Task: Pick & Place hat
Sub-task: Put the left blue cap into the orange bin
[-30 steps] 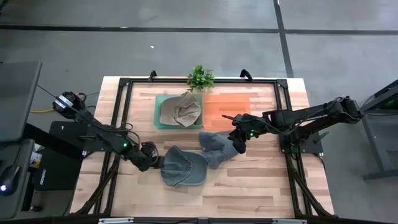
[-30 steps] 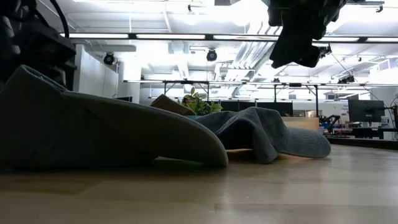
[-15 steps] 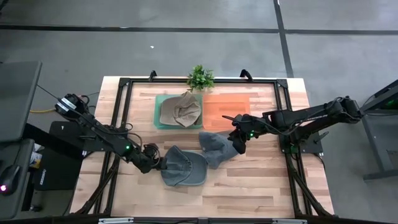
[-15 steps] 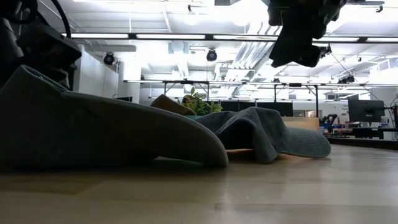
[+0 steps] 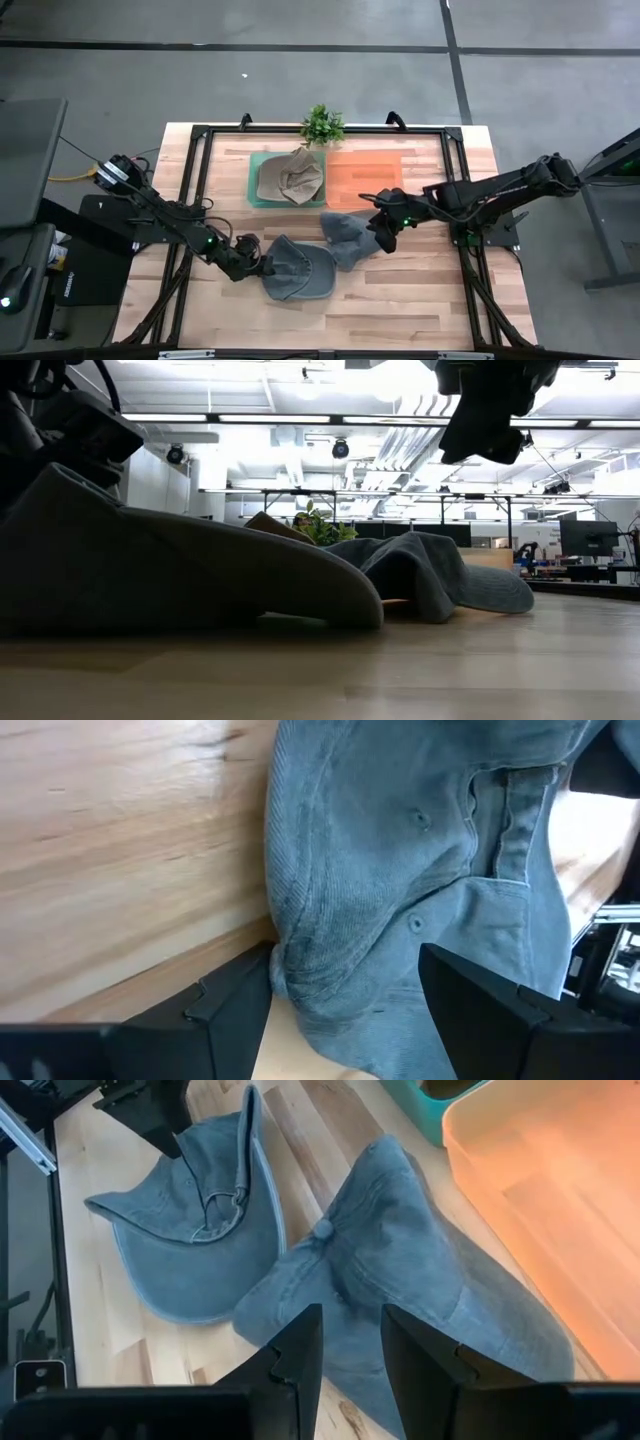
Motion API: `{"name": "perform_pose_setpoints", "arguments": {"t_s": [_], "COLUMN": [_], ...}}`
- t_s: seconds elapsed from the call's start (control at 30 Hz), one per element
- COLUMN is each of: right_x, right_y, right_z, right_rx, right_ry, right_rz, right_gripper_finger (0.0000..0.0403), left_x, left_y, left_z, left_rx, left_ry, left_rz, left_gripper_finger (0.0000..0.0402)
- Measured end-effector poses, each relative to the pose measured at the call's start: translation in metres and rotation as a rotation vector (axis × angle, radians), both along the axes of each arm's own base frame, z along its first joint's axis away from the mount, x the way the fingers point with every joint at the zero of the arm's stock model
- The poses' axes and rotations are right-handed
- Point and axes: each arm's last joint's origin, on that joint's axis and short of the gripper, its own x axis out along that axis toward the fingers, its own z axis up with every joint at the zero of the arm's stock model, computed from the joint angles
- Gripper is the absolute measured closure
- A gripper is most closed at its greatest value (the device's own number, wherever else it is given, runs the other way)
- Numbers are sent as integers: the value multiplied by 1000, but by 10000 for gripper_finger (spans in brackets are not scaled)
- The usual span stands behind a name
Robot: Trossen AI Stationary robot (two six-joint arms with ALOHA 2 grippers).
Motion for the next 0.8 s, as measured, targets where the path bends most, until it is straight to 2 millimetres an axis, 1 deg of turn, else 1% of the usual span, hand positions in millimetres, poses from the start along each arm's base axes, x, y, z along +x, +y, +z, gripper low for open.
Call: {"name": "perform_pose_setpoints", "arguments": {"t_s": [0.13,0.23,0.37,0.6,0.63,0.8], "right_x": [-1,-1,-2,-2,-2,-1], "right_y": [4,6,8,9,9,9], "right_z": [0,0,0,0,0,0], "right_rx": [-2,0,6,15,16,24], "right_ry": [-2,-2,-2,-2,-2,-6], "right_rz": [-1,6,9,1,1,-7], "right_gripper_finger": [304,304,304,304,304,304], "left_x": [0,0,-1,-3,-3,-2], "left_y": [0,1,2,3,3,3], "left_z": [-1,-2,-3,-4,-4,-3], "left_rx": [0,5,9,41,49,62], "left_ry": [-4,-1,11,30,26,7], "left_rz": [28,46,57,53,49,28], "left_gripper_finger": [160,189,252,383,390,397]}}
